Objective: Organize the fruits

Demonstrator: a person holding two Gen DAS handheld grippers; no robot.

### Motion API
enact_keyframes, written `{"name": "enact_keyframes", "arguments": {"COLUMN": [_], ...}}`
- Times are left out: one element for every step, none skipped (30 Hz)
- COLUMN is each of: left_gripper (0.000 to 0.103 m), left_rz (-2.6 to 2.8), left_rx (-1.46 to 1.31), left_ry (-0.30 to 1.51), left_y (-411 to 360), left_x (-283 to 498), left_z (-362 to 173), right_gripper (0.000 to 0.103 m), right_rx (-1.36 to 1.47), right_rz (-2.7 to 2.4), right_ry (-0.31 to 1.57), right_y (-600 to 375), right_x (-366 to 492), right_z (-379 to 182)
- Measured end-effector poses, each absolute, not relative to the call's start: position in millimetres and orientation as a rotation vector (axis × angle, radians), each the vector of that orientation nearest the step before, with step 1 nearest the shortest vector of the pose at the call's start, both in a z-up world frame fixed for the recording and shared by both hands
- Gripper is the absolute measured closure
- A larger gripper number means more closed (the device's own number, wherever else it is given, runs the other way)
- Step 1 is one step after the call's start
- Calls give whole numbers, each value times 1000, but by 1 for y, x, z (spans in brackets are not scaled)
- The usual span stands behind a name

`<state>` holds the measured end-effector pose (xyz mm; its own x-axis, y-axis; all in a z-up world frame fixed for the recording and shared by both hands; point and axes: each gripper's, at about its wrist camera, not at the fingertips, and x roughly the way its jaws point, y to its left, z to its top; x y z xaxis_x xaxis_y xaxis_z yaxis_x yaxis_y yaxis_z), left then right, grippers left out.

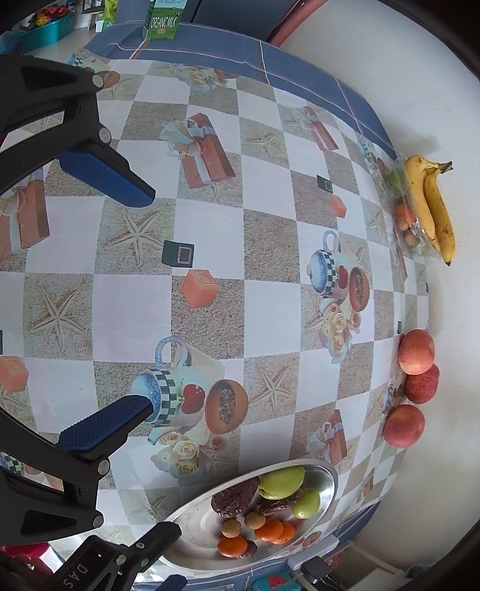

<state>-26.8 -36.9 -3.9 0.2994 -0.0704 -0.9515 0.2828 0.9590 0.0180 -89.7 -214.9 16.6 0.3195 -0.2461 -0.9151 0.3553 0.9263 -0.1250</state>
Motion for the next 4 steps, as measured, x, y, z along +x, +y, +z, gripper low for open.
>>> {"name": "enact_keyframes", "arguments": {"left_gripper": [0,0,0,0], "left_rz": [-237,-236,-237,-237], "left_rx": [196,196,195,195], "left_ry": [1243,1241,1241,1243], "left_y": [-37,-38,-38,-38], "left_x": [-27,-27,-27,-26], "left_z": [-3,-2,-3,-3], "right_gripper": [6,6,6,6], "right_rx": [107,109,111,112], "right_rz": [-398,-399,-400,-401], "right_ry": [1183,1184,1185,1185], "right_y": [-215,-215,-216,-216], "right_x": [-90,-90,-90,-90], "right_z": [16,16,16,16]}}
